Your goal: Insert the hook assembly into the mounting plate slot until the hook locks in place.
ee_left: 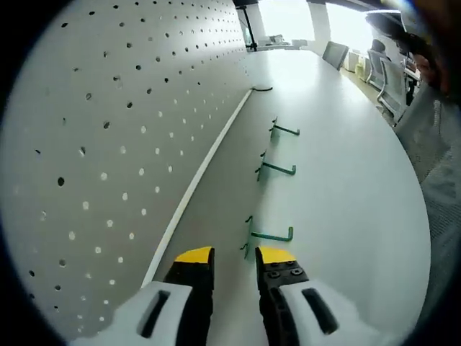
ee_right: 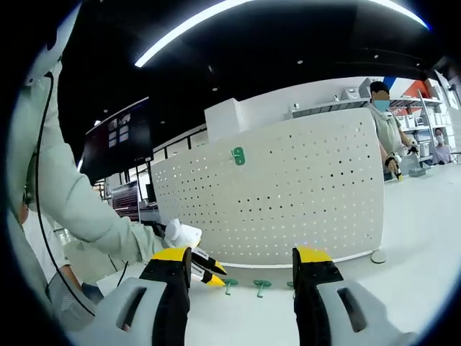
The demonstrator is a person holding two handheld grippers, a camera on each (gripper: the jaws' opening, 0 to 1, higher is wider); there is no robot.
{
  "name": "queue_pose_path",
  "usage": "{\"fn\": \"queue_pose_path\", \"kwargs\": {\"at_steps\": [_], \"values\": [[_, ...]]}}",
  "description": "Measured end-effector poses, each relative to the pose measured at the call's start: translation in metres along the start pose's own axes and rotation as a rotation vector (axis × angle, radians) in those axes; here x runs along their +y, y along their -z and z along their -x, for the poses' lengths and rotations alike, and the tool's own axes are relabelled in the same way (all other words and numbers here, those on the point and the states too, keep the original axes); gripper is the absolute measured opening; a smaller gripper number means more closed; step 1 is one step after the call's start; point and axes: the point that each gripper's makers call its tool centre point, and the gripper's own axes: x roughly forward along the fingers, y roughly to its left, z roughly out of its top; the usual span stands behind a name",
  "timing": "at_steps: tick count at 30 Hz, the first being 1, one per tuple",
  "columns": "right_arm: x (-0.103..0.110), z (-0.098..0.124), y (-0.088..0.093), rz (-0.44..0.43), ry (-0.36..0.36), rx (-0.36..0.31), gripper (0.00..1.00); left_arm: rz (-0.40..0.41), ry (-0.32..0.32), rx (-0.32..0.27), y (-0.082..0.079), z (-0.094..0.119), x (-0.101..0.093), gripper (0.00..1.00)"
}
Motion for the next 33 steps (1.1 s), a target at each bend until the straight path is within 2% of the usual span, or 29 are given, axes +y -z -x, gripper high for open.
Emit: {"fn": "queue_pose_path", "kwargs": {"at_steps": [14,19,33], "values": [[-0.004,0.000,0.001,-0.024,0.009,0.001,0.55,-0.031,0.040,0.014,-0.005,-0.007,-0.005,0.14],[-0.006,0.001,0.001,-0.034,0.016,0.000,0.55,-0.033,0.051,0.018,-0.007,-0.008,-0.011,0.05],[-0.011,0.002,0.001,-0.060,0.033,-0.004,0.53,-0.025,0.035,0.033,-0.008,-0.009,-0.013,0.04]]}}
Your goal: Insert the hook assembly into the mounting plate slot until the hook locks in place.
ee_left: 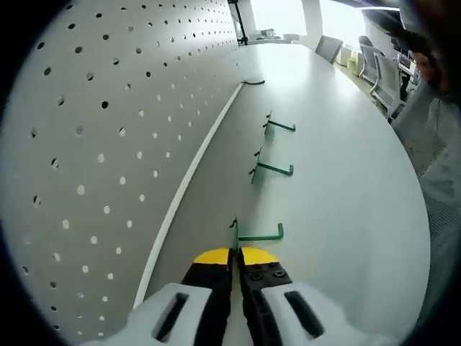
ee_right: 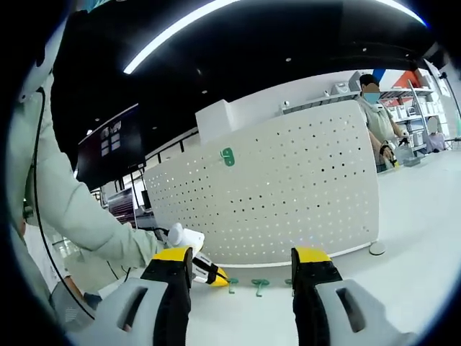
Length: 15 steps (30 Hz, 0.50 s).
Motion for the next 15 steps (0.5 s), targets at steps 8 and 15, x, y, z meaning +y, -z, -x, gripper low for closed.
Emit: {"fn": "queue_pose_path", "kwargs": {"at_steps": [8,15], "values": [[-0.0002,0.0000,0.0004,0.004,0.000,0.002,0.53,-0.023,-0.015,0.017,0.0019,0.0000,0.0029,0.03],[-0.0025,0.0001,0.0009,-0.008,0.006,0.004,0.52,-0.024,-0.024,0.015,0.0033,0.0051,0.0023,0.03]]}}
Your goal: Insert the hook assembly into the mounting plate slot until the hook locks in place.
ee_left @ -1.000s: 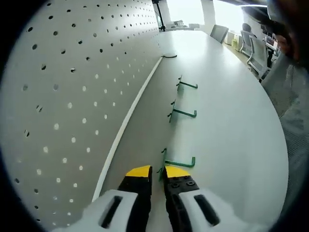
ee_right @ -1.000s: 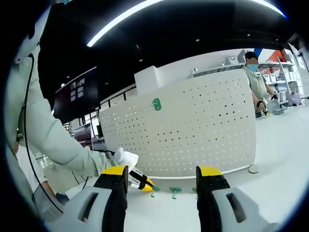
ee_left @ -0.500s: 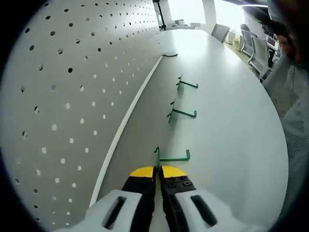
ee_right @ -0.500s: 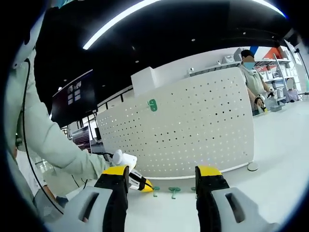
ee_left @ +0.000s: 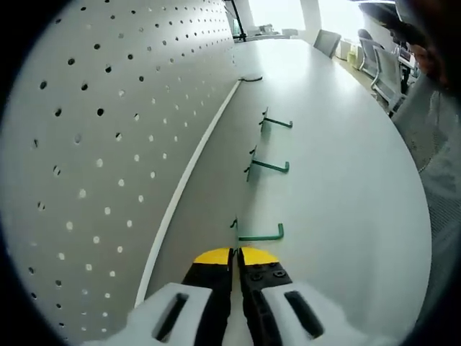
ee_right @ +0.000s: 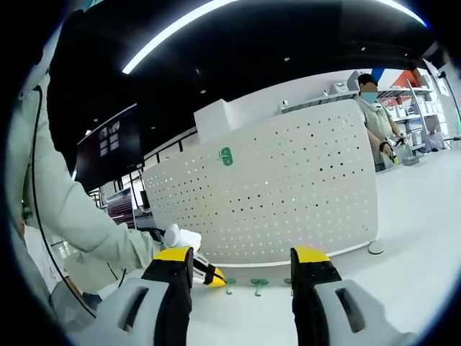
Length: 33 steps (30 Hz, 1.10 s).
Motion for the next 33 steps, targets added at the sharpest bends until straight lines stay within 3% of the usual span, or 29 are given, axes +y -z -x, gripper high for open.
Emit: {"fn": "queue_pose_path", "kwargs": {"at_steps": [17,33], "values": [[0.006,-0.001,0.001,0.026,-0.020,0.009,0.52,0.052,-0.073,-0.056,-0.008,0.034,0.003,0.03],[0.022,-0.002,0.003,0.090,-0.080,0.021,0.50,0.051,-0.166,-0.139,-0.028,0.089,-0.002,0.04]]}}
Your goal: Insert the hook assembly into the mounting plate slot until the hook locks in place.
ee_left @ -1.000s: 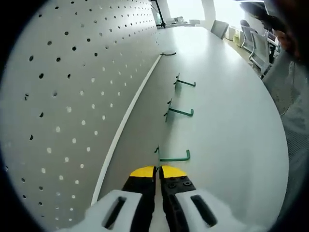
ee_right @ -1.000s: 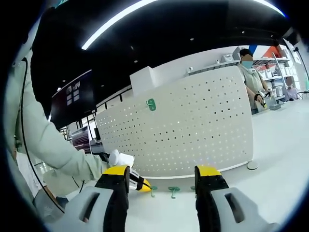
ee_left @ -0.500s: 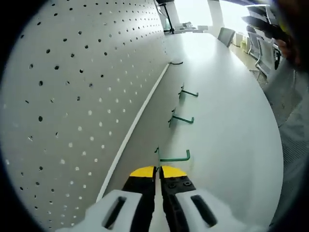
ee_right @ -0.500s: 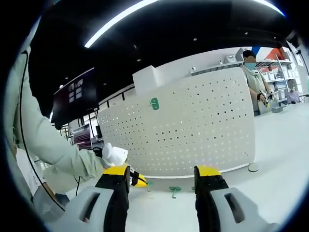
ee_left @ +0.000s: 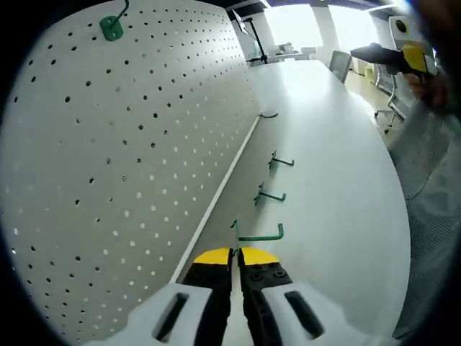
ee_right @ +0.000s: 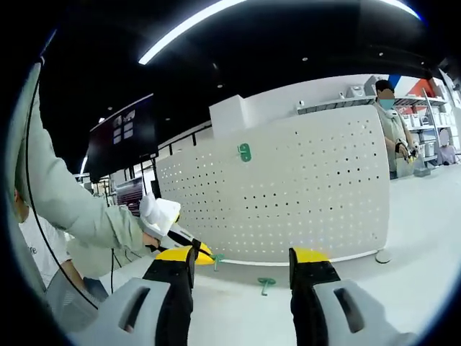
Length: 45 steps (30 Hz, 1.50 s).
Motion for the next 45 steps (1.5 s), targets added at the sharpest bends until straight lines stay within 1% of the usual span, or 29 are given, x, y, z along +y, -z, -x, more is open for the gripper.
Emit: {"fn": "queue_pose_path", "kwargs": {"at_steps": [6,14,17,20,25,32,38,40,41,45], "values": [[0.006,-0.001,0.002,0.020,-0.025,0.010,0.50,0.005,-0.027,-0.037,-0.006,0.023,-0.005,0.04],[0.014,-0.003,0.004,0.045,-0.055,0.022,0.50,0.014,-0.055,-0.088,-0.016,0.042,-0.014,0.04],[0.017,-0.004,0.006,0.064,-0.065,0.031,0.50,0.016,-0.066,-0.113,-0.022,0.051,-0.019,0.04],[0.019,-0.004,0.006,0.071,-0.074,0.035,0.50,0.023,-0.075,-0.136,-0.026,0.056,-0.022,0.04],[0.021,-0.004,0.008,0.072,-0.080,0.041,0.50,0.034,-0.089,-0.155,-0.028,0.064,-0.027,0.04],[0.023,-0.005,0.009,0.087,-0.091,0.045,0.50,0.072,-0.113,-0.196,-0.034,0.074,-0.035,0.04],[0.025,-0.005,0.009,0.096,-0.097,0.048,0.49,0.128,-0.130,-0.238,-0.040,0.079,-0.044,0.04],[0.025,-0.005,0.009,0.098,-0.098,0.049,0.49,0.184,-0.130,-0.256,-0.042,0.080,-0.046,0.04],[0.025,-0.005,0.010,0.098,-0.099,0.052,0.49,0.244,-0.136,-0.316,-0.051,0.084,-0.047,0.04],[0.027,-0.005,0.011,0.105,-0.103,0.058,0.49,0.323,-0.162,-0.376,-0.058,0.093,-0.047,0.04]]}}
